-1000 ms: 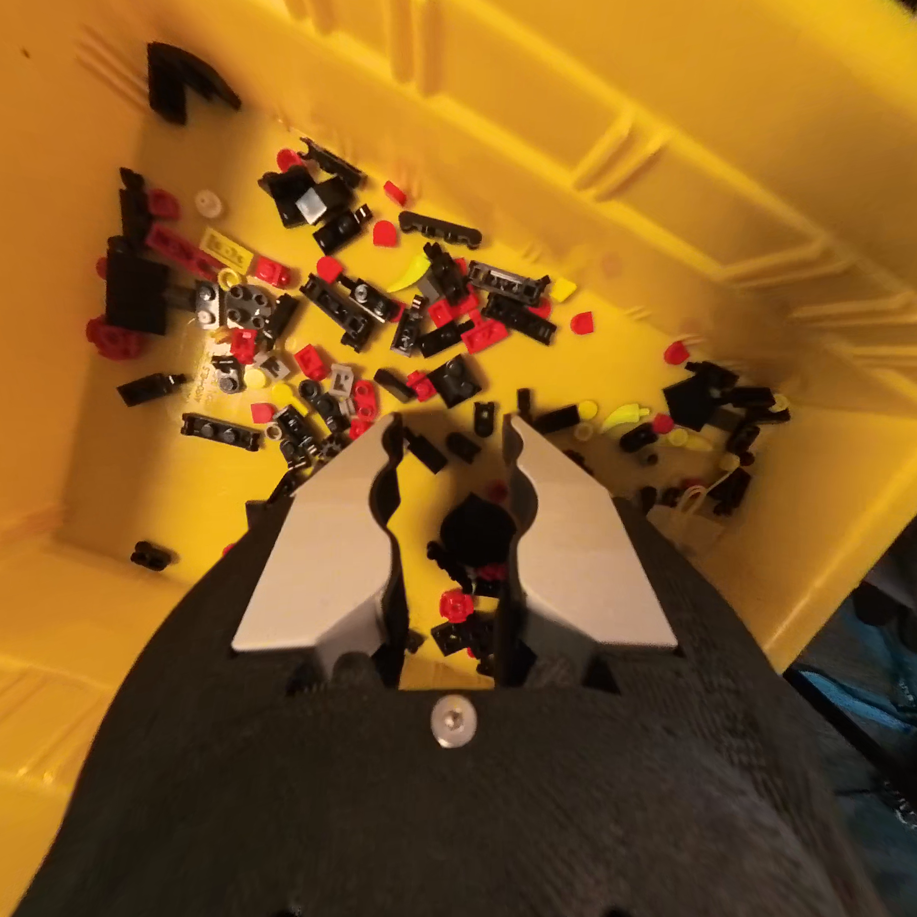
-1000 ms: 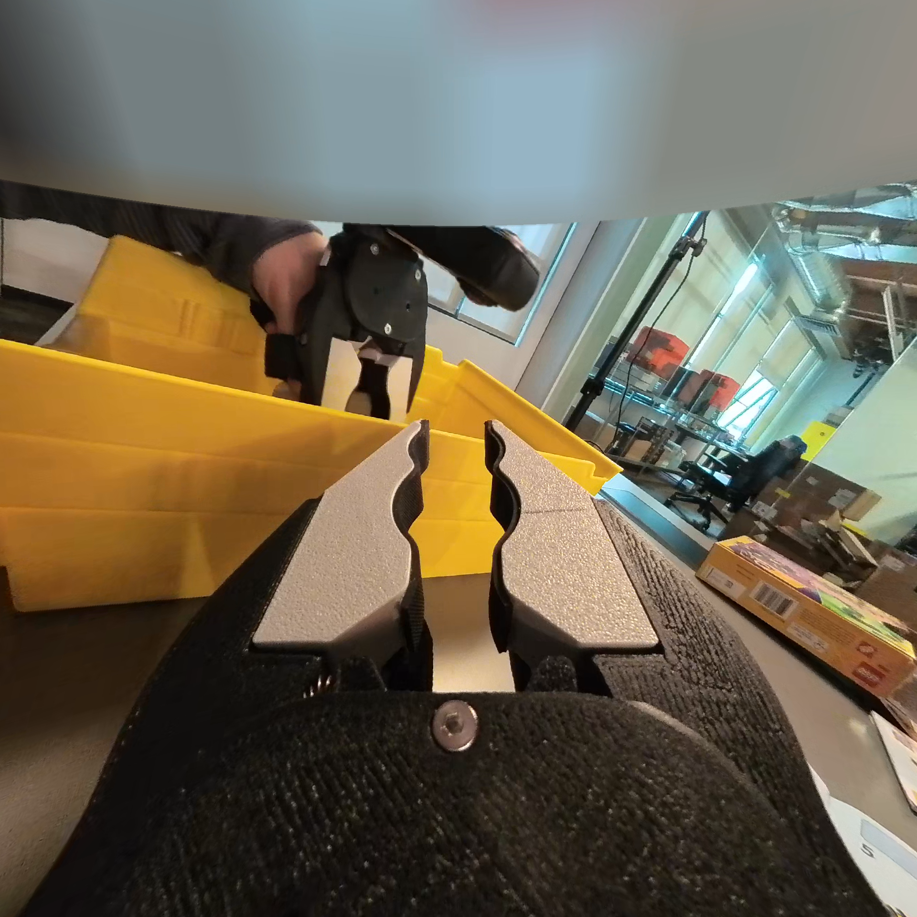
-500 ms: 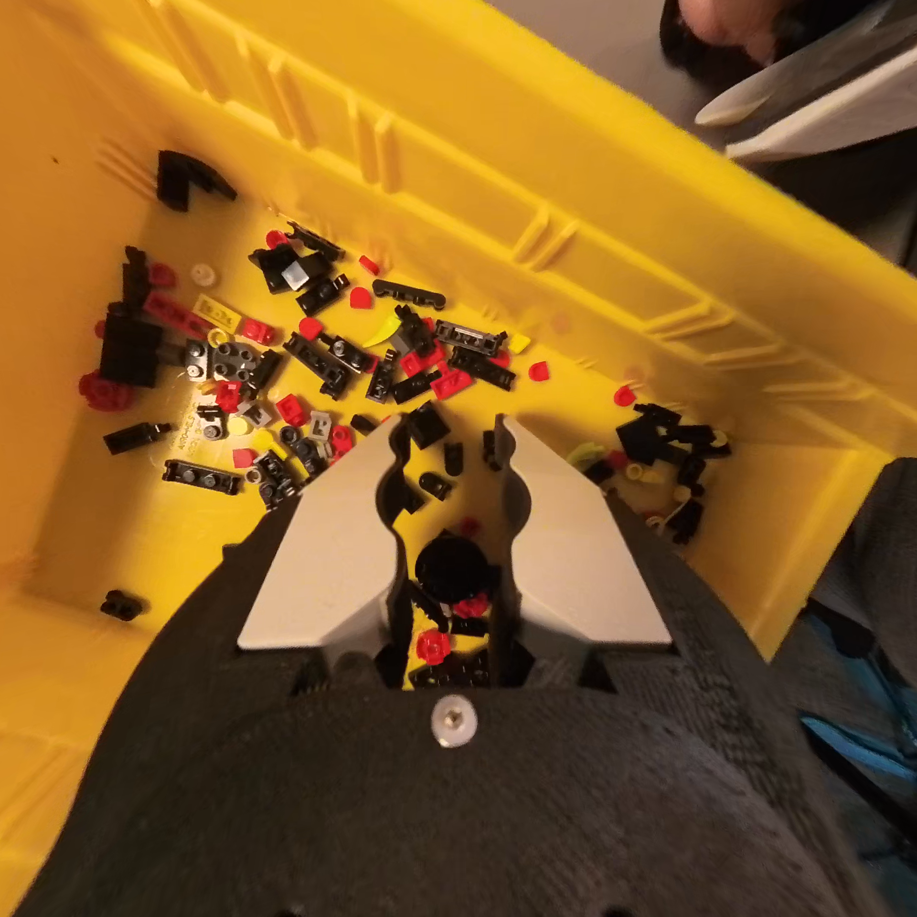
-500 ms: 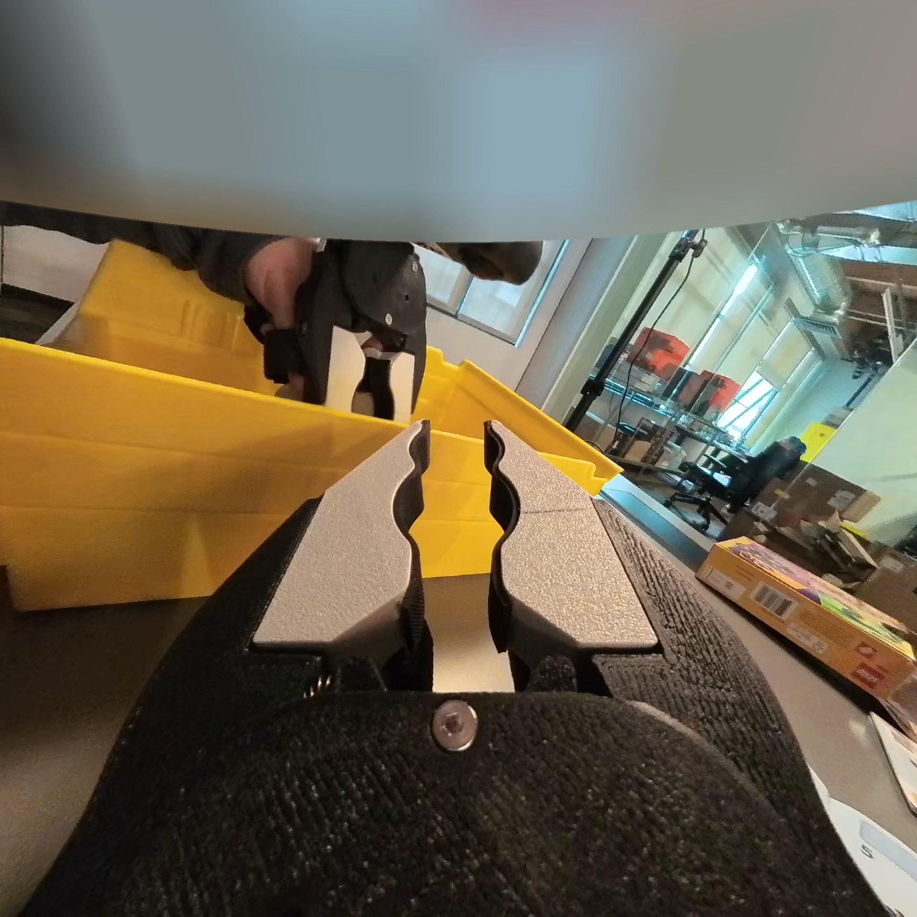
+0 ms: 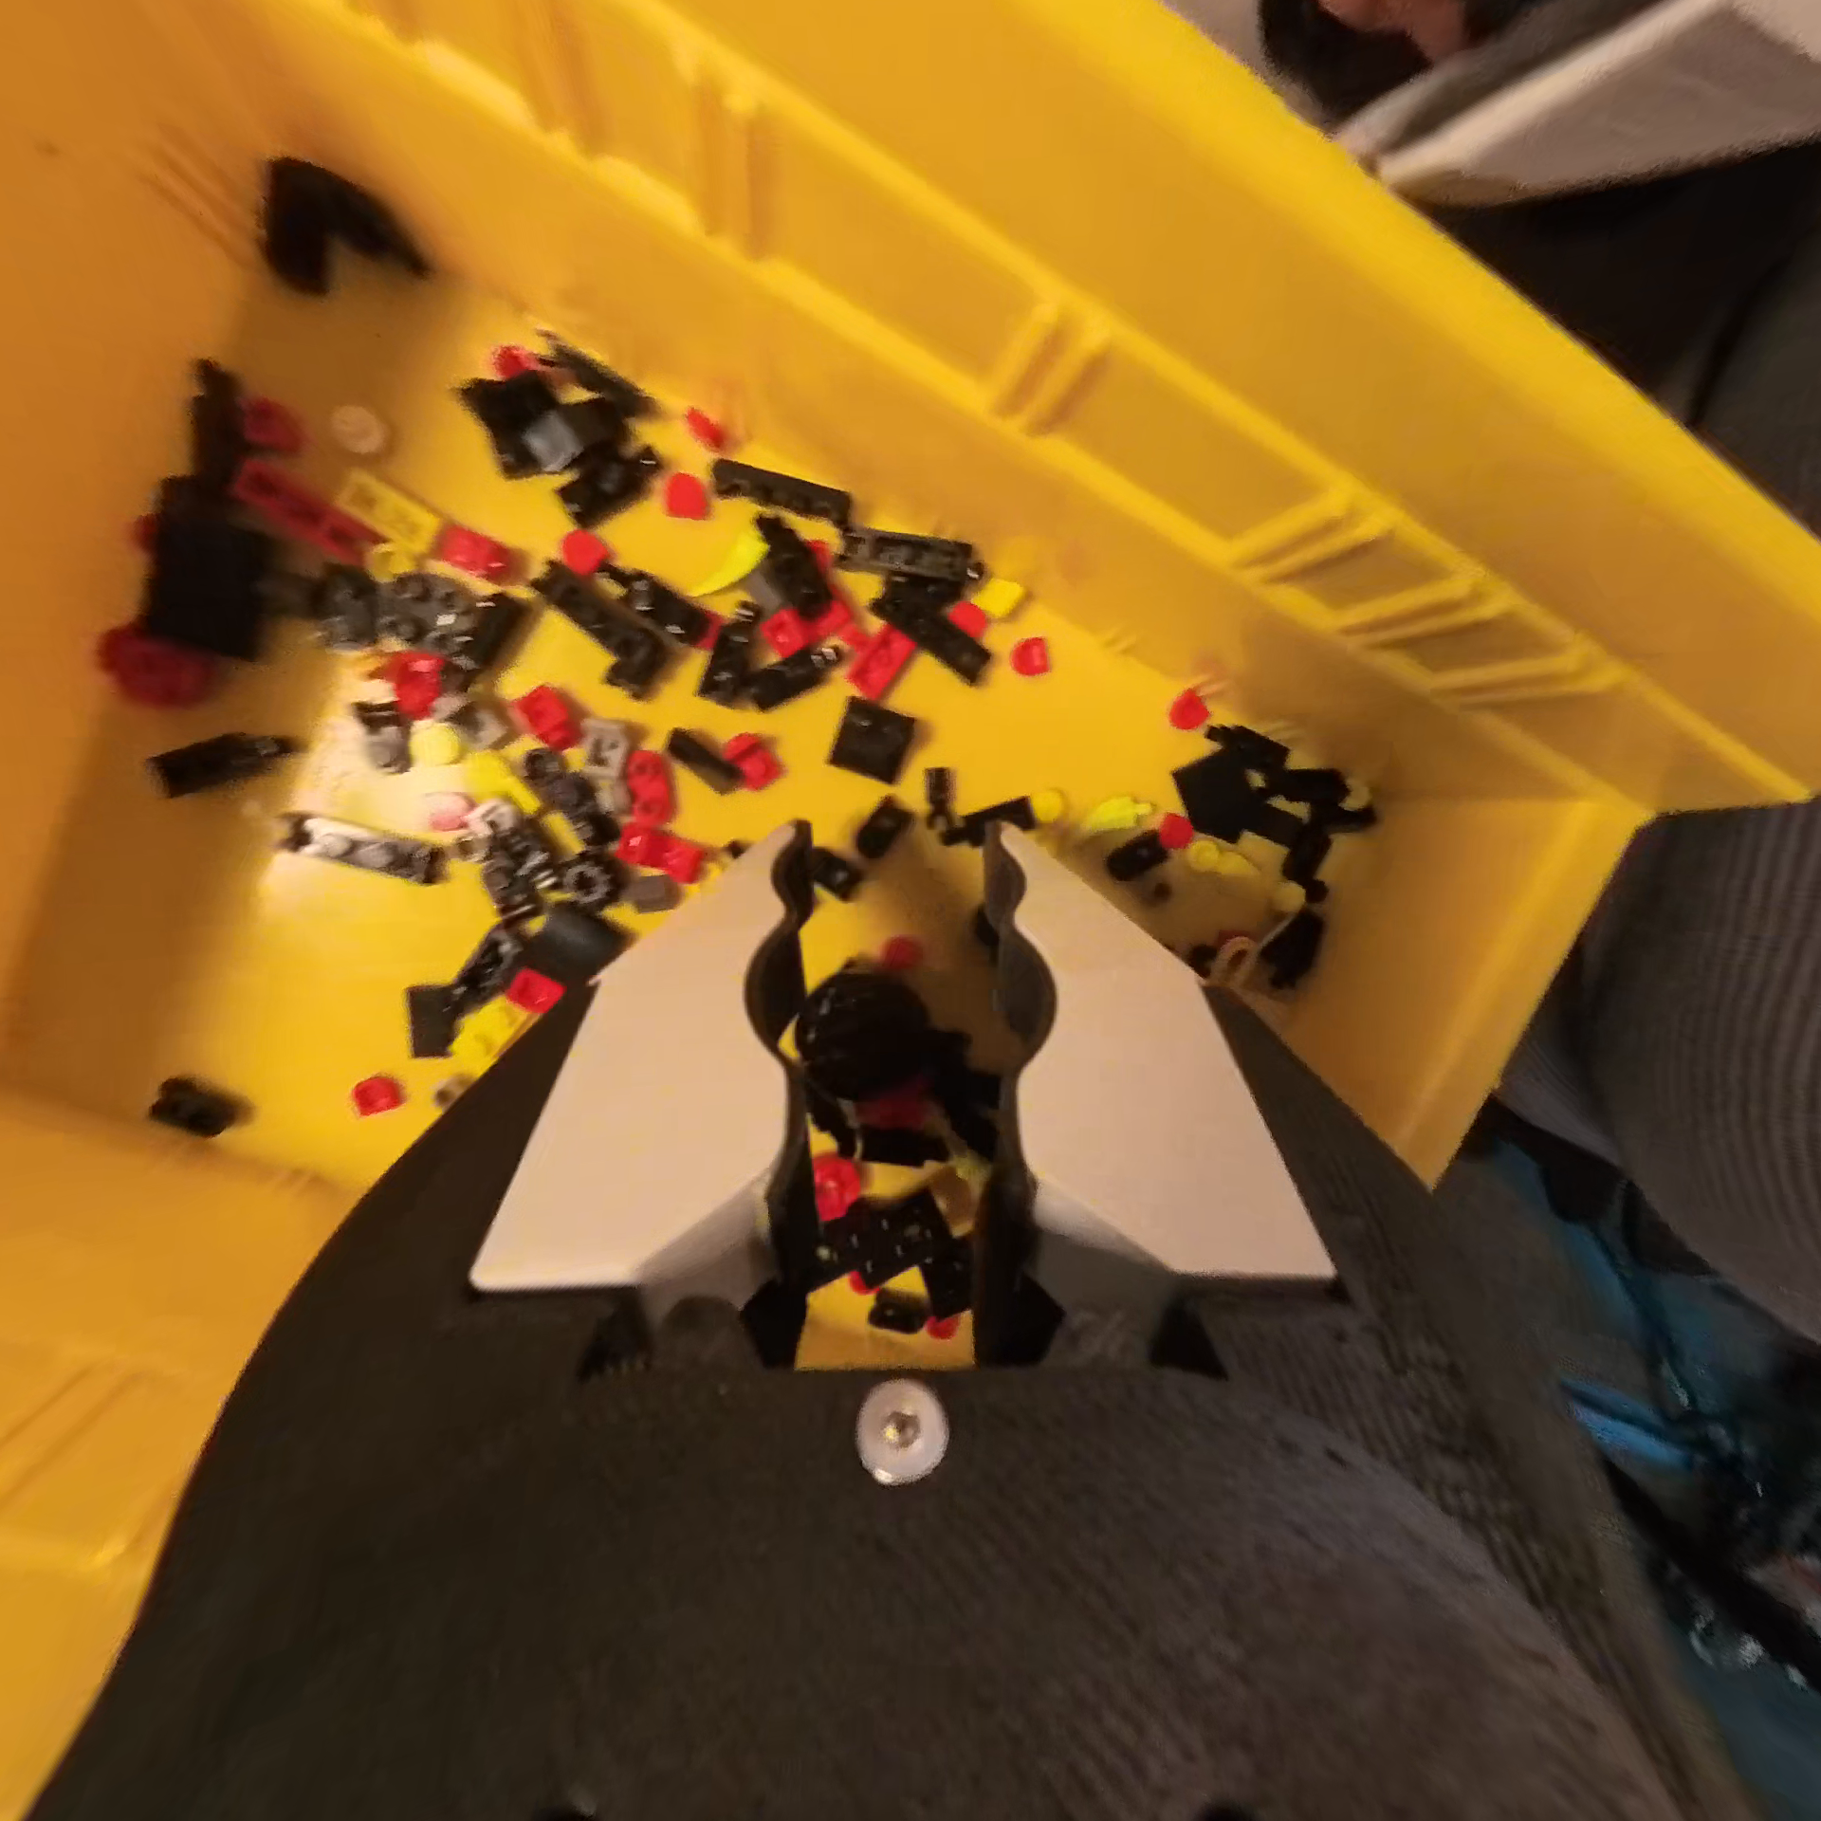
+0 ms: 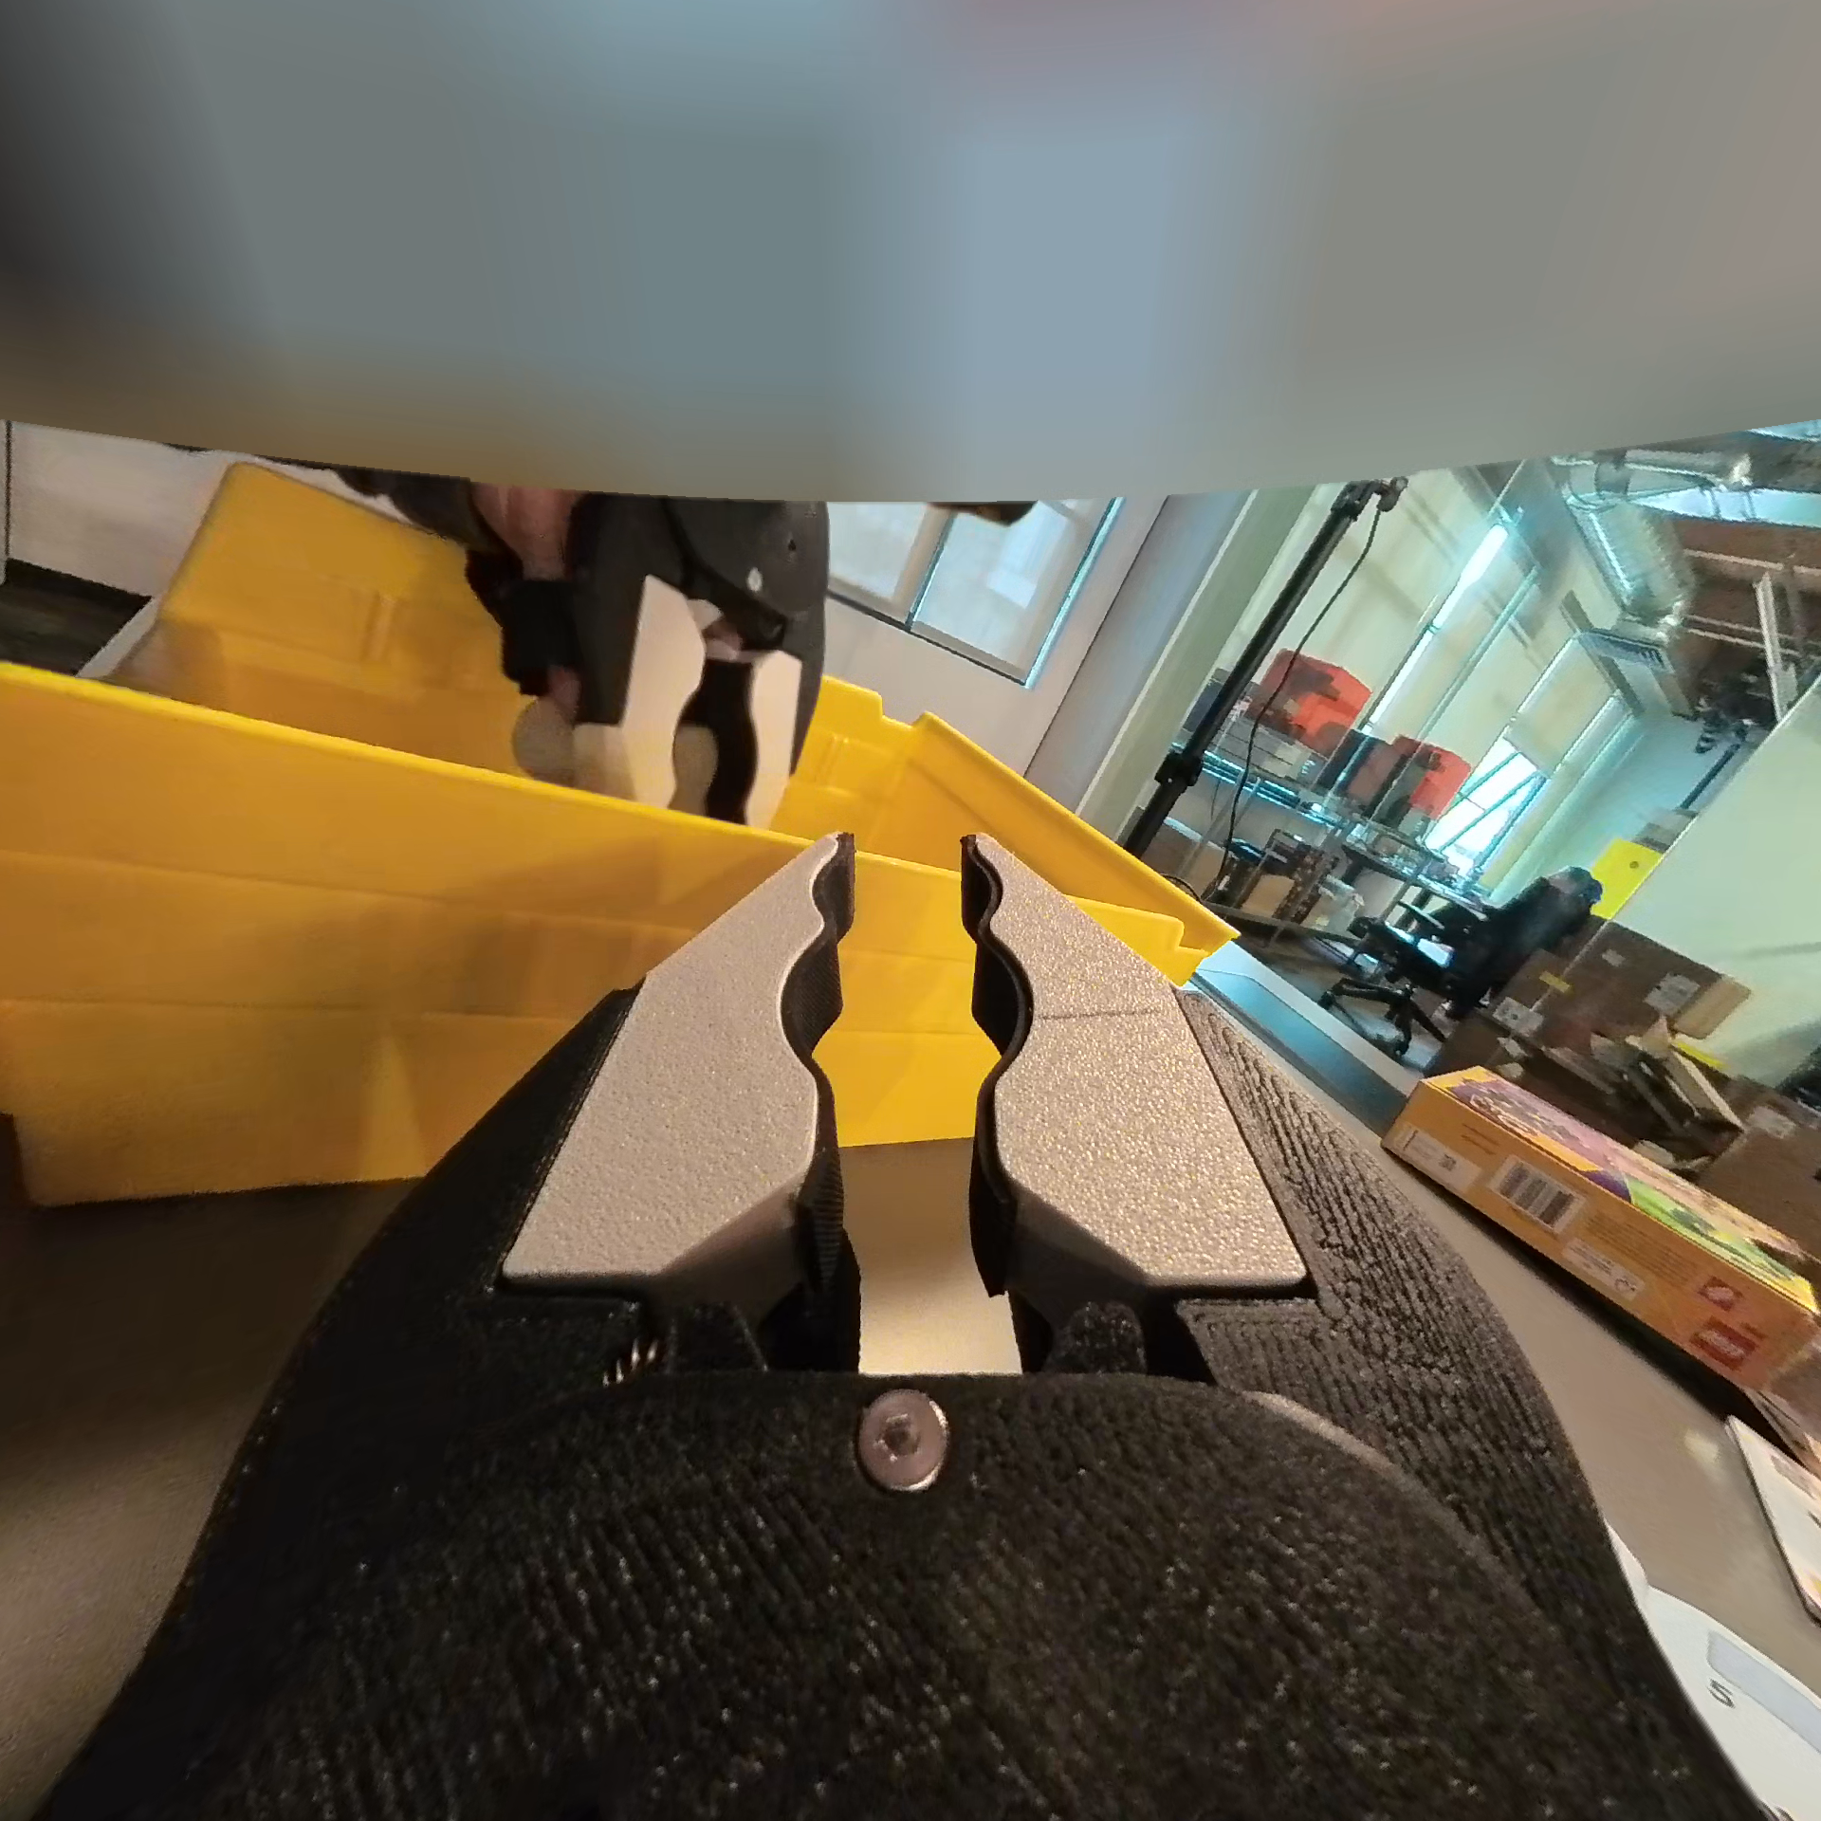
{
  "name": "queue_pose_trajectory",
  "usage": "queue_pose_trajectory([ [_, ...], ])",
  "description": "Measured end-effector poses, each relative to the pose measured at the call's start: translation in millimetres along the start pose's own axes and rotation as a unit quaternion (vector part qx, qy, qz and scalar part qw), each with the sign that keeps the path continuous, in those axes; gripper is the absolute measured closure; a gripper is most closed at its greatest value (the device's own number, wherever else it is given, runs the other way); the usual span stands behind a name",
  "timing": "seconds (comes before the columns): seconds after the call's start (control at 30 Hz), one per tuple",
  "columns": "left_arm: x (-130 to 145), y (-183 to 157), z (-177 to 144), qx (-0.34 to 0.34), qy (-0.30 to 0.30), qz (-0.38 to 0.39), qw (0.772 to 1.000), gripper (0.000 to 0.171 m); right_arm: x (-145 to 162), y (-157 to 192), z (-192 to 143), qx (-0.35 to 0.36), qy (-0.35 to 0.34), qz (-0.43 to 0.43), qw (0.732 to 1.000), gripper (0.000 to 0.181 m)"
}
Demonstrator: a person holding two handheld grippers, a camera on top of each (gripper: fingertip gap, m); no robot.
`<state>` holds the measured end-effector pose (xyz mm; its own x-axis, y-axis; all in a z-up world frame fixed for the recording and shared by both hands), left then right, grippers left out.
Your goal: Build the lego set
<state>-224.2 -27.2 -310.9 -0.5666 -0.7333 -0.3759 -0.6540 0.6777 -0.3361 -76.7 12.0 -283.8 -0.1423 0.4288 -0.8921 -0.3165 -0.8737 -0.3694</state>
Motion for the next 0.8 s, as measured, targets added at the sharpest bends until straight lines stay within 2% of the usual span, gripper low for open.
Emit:
queue_pose_trajectory([
  [0.13,-3,15,-23,-0.083,-0.003,0.009,0.996,0.121,0,2,0,-0.003,0.0,-0.007,1.0,0.161],
  [0.27,-9,23,-49,-0.122,-0.018,0.017,0.992,0.121,0,2,0,-0.003,0.001,-0.008,1.0,0.161],
  [0.37,-8,32,-59,-0.148,0.002,0.013,0.989,0.124,0,1,0,-0.003,0.001,-0.007,1.0,0.161],
  [0.57,3,33,-37,-0.08,0.069,-0.022,0.994,0.123,0,1,0,-0.004,0.001,-0.009,1.0,0.161],
  [0.63,8,35,-26,-0.08,0.093,-0.02,0.992,0.123,0,1,0,-0.004,0.0,-0.009,1.0,0.161],
  [0.8,8,37,-13,-0.085,0.099,-0.007,0.991,0.119,0,1,0,-0.004,0.0,-0.009,1.0,0.161],
])
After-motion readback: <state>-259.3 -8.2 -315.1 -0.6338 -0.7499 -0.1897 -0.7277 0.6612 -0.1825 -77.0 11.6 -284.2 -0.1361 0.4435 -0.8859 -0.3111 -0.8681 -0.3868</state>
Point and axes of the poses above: each gripper's, where its closed fingertips meet, z out along the fingers, x out of its underside, y = z × x across the jaws, the point moved 6 cm from there along -z, back along the fingers, and after that the axes turned 11 degrees about x, right-handed, at the moved point
